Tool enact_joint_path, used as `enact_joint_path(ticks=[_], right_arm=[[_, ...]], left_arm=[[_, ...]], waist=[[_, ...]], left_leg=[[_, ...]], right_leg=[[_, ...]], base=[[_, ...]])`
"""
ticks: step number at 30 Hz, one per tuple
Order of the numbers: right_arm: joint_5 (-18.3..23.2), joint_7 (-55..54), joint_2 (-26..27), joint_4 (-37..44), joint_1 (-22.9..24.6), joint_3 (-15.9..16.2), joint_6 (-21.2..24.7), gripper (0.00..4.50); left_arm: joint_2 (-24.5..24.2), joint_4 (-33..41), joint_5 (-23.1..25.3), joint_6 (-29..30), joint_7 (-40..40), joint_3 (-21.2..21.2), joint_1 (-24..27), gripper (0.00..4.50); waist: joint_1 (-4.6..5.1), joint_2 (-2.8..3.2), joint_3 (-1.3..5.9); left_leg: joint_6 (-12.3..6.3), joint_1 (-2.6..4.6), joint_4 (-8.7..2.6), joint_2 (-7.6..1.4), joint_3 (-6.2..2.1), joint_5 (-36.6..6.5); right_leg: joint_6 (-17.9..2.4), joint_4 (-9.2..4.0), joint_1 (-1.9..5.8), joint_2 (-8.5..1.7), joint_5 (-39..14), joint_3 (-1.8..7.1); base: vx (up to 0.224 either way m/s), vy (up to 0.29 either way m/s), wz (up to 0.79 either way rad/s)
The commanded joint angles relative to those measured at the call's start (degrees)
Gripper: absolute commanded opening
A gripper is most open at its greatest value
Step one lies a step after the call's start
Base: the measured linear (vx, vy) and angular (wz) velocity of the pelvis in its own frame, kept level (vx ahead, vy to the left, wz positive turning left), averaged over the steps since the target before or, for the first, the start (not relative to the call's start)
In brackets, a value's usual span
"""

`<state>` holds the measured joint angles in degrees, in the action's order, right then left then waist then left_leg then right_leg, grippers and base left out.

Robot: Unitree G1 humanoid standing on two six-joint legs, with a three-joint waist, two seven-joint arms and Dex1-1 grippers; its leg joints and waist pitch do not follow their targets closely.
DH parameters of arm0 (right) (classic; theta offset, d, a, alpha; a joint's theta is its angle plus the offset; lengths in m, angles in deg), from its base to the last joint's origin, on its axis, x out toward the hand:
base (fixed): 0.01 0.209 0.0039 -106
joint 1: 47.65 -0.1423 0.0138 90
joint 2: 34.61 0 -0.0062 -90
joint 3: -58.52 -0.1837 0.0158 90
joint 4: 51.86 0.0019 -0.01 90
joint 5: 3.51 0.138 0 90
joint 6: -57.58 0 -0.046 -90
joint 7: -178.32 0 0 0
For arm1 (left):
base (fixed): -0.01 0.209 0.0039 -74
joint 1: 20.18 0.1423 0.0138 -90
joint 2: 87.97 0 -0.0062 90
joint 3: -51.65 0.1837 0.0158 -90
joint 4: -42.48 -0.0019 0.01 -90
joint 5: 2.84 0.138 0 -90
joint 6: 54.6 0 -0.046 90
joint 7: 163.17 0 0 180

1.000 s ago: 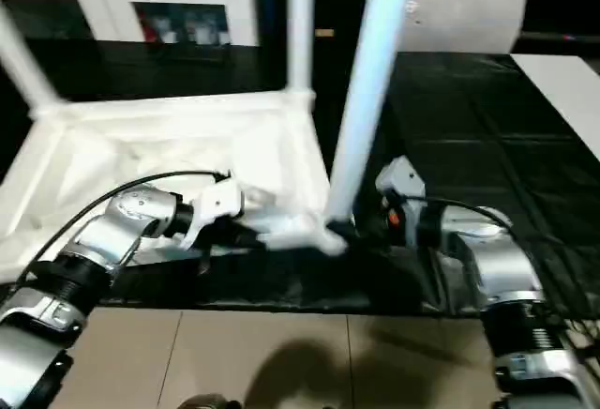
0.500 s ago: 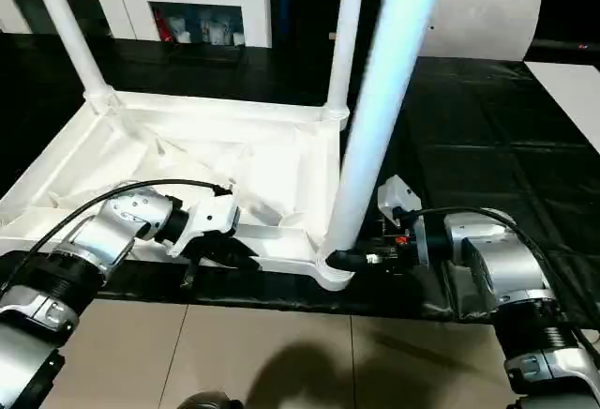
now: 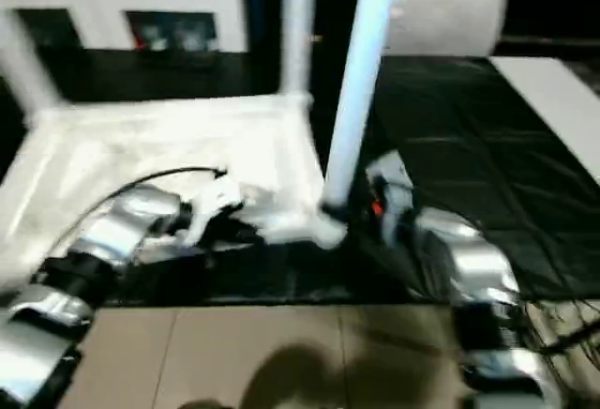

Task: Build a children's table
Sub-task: Rotate leg to tighten

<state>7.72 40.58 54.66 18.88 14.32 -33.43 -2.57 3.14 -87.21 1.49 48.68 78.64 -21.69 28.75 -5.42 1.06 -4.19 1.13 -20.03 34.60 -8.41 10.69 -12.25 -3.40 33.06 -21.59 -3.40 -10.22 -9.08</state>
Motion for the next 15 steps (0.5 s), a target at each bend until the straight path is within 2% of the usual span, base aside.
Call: enact_joint_path(ticks=[1,3,4,7,9,11,14,15], right_arm=[[-1.46,-10.97,5.85,-4.13,-2.09,1.16,1.9,2.03],[-1.86,-15.25,7.95,-6.34,-3.64,0.2,0.93,2.03],[-1.92,-16.45,8.67,-7.15,-4.23,-0.12,0.45,2.03],[-3.09,-17.02,9.59,-7.8,-4.93,0.7,-1.71,2.03],[-3.36,-16.68,9.76,-7.73,-5.02,0.89,-2.39,2.68],[-3.26,-15.37,9.73,-7.07,-4.88,1.03,-3.21,2.7],[-3.43,-14.55,9.05,-6.74,-4.83,1.22,-4.64,3.14],[-3.44,-14.52,9.02,-6.74,-4.83,1.24,-4.7,3.14]], left_arm=[[6.04,-0.55,-1.55,3.1,-6.84,-0.89,-2.44,0.0],[8.35,-1.75,-1.62,4.53,-11.49,-2.21,-3.54,0.0],[9.13,-2.06,-1.6,4.99,-13.09,-2.62,-3.94,0.0],[10.63,-1.99,-1.4,5.92,-15.91,-3.63,-4.83,0.0],[10.83,-1.64,-1.34,6.33,-16.21,-3.79,-4.94,0.0],[10.53,-1.04,-0.96,5.87,-15.58,-3.31,-4.75,0.0],[9.53,-0.27,-0.12,4.55,-14.36,-2.06,-3.92,0.0],[9.51,-0.25,-0.11,4.51,-14.32,-2.04,-3.9,0.0]], waist=[[0.23,-0.68,3.16],[0.31,-0.47,3.21],[0.25,-0.58,3.3],[-0.05,-0.55,3.63],[-0.16,-0.57,3.97],[-0.21,-0.5,4.02],[-0.16,-0.42,3.82],[-0.23,-0.17,3.76]], left_leg=[[-0.79,0.75,-4.34,-5.76,-3.16,-9.52],[-1.08,0.89,-4.24,-5.62,-3.06,-9.3],[-1.54,0.8,-4.25,-5.61,-3.08,-8.44],[-3.37,0.31,-4.29,-6.01,-3.07,-5.58],[-4.5,-0.03,-4.2,-6.15,-3.16,-2.76],[-6.01,-0.2,-4.01,-6.15,-3.0,-1.62],[-6.03,-0.13,-4.12,-6.22,-2.99,-2.98],[-5.89,-0.13,-4.15,-6.23,-3.05,-3.31]], right_leg=[[-2.8,-6.48,2.48,-8.6,-27.79,4.87],[-2.7,-6.63,2.35,-8.41,-27.37,4.86],[-2.85,-6.43,2.55,-8.4,-26.02,4.92],[-4.05,-5.32,2.73,-8.46,-19.17,5.39],[-5.7,-4.25,3.02,-8.4,-13.36,5.52],[-7.43,-3.74,2.98,-8.53,-8.86,5.59],[-7.14,-4.17,3.0,-8.48,-11.32,5.44],[-6.98,-4.27,3.0,-8.53,-11.91,5.42]], base=[[0.0,0.0,0.0],[0.0,0.0,0.0],[0.0,0.0,0.0],[0.0,0.0,0.0],[0.0,0.0,0.0],[0.0,0.0,0.0],[0.0,0.0,0.0],[0.0,0.0,0.0]])
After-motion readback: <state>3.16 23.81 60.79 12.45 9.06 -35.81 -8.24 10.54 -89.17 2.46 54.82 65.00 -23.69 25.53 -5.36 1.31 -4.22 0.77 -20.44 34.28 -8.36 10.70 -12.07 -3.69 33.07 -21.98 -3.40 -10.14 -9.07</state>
